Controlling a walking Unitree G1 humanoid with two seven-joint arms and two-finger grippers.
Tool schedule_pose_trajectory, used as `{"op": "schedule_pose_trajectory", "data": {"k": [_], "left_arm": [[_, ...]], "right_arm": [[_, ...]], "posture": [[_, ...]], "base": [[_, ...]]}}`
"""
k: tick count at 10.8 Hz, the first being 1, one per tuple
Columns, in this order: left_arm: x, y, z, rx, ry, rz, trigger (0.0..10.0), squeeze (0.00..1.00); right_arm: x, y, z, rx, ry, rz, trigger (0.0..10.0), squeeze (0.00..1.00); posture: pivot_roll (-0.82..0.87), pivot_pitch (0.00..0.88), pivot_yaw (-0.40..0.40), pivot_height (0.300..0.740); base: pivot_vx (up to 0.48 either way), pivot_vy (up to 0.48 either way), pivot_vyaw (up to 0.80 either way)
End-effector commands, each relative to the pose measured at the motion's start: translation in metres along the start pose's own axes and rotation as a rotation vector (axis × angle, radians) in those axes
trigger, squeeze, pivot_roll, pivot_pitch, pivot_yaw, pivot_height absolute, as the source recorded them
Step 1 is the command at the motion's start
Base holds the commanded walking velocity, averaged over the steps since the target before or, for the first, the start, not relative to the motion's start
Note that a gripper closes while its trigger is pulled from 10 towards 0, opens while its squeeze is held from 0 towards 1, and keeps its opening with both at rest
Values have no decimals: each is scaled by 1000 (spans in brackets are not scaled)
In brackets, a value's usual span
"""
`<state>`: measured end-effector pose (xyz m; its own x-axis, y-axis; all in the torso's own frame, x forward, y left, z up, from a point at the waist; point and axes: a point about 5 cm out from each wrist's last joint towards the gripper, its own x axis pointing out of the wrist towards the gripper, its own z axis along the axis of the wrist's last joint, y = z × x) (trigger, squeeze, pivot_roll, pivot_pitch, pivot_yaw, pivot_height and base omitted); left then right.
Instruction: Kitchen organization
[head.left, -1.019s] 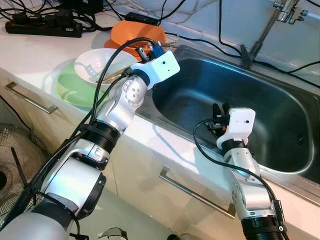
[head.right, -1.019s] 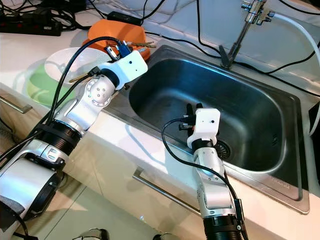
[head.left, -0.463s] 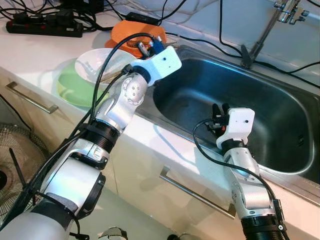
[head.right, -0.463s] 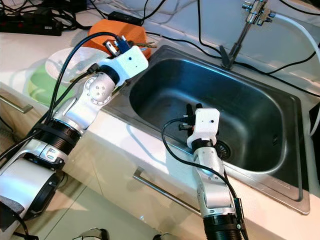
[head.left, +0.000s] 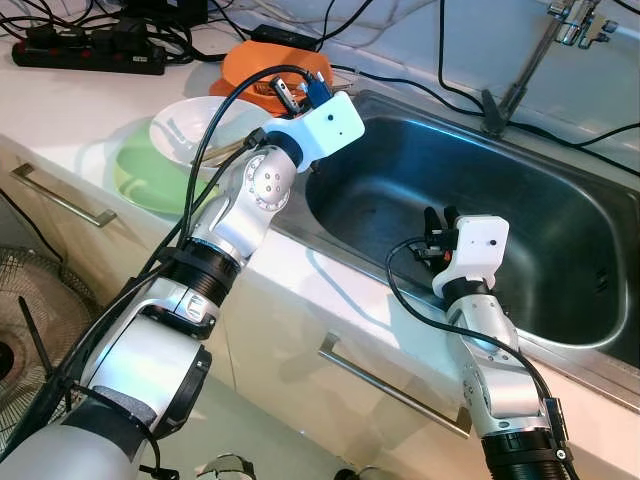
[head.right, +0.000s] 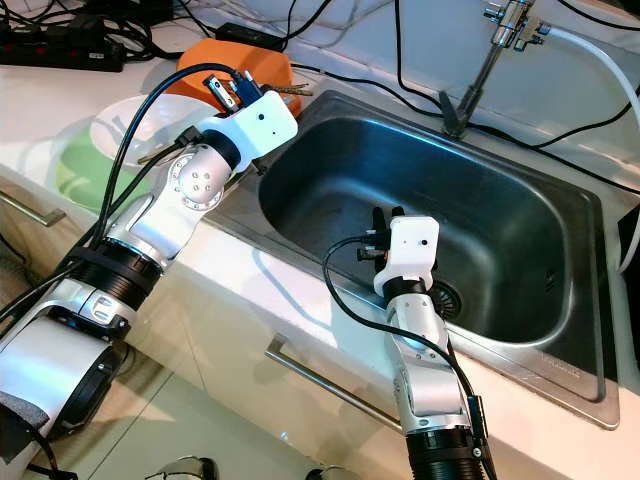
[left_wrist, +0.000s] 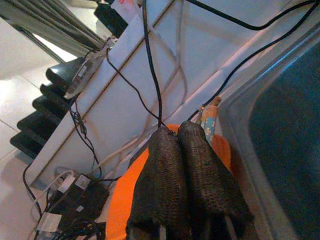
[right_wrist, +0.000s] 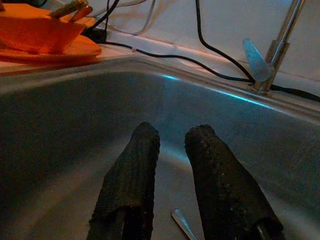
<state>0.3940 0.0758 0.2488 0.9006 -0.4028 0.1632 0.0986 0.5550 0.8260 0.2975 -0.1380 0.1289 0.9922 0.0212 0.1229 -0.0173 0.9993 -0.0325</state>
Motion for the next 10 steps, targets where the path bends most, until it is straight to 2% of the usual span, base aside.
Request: {"op": "schedule_pose_trajectory", "data": {"k": [1, 5, 10], "left_arm": [[-1, -3, -2, -26, 13, -14, 10000, 0], [-5, -9, -12, -34, 63, -39, 10000, 0], [-6, -2, -15, -25, 90, -10, 10000, 0]], "right_arm": [[1, -5, 0, -9, -2, -14, 10000, 0], [1, -4, -2, -5, 6, -12, 10000, 0], [1, -4, -2, -3, 7, -11, 10000, 0]], "posture": [[-83, 58, -135, 740], [-80, 57, -135, 740], [-77, 53, -140, 740]], "base": [[0, 0, 0], [0, 0, 0], [0, 0, 0]]}}
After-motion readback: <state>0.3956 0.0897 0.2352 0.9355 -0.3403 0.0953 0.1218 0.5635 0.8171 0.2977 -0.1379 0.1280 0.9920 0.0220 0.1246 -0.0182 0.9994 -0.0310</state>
